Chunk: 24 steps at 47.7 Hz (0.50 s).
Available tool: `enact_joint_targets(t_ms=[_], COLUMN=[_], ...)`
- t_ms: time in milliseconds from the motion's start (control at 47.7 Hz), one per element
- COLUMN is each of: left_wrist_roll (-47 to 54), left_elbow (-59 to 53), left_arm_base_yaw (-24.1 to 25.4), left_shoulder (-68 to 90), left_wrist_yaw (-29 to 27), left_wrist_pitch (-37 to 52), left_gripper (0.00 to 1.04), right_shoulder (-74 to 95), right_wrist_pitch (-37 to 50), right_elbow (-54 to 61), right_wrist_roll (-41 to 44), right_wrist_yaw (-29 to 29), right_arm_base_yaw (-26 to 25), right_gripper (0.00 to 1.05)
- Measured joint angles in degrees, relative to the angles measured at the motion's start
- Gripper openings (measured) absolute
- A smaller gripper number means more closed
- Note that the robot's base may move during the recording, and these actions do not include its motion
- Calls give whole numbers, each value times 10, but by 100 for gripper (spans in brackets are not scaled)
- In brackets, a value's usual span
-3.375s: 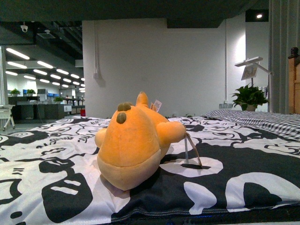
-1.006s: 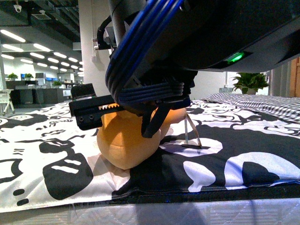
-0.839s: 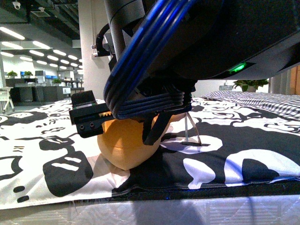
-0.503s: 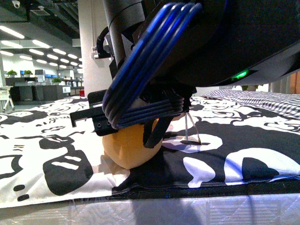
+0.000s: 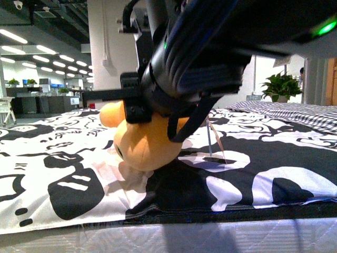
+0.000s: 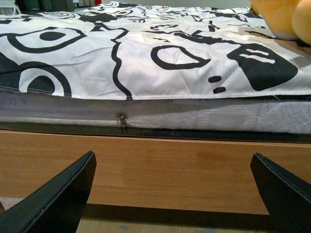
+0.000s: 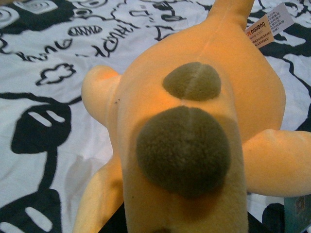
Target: Put away toys
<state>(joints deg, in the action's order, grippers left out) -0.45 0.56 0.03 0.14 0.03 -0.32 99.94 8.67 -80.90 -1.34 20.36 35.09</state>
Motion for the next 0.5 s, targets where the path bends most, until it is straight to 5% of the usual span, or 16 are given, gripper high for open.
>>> enact_joint_targets(t_ms=[503], left_wrist_roll=[0], left_elbow=[0], left_arm_base_yaw=[0], left_shoulder=[0], left_wrist_yaw=[0], left_wrist_pitch=[0], left_gripper=[99], right_shoulder=[-212], right_wrist_pitch=[-32], right_elbow=[36], right_wrist_roll=[-19], right_wrist_yaw=[-139], right_arm_base_yaw=[-95], right_gripper=[19])
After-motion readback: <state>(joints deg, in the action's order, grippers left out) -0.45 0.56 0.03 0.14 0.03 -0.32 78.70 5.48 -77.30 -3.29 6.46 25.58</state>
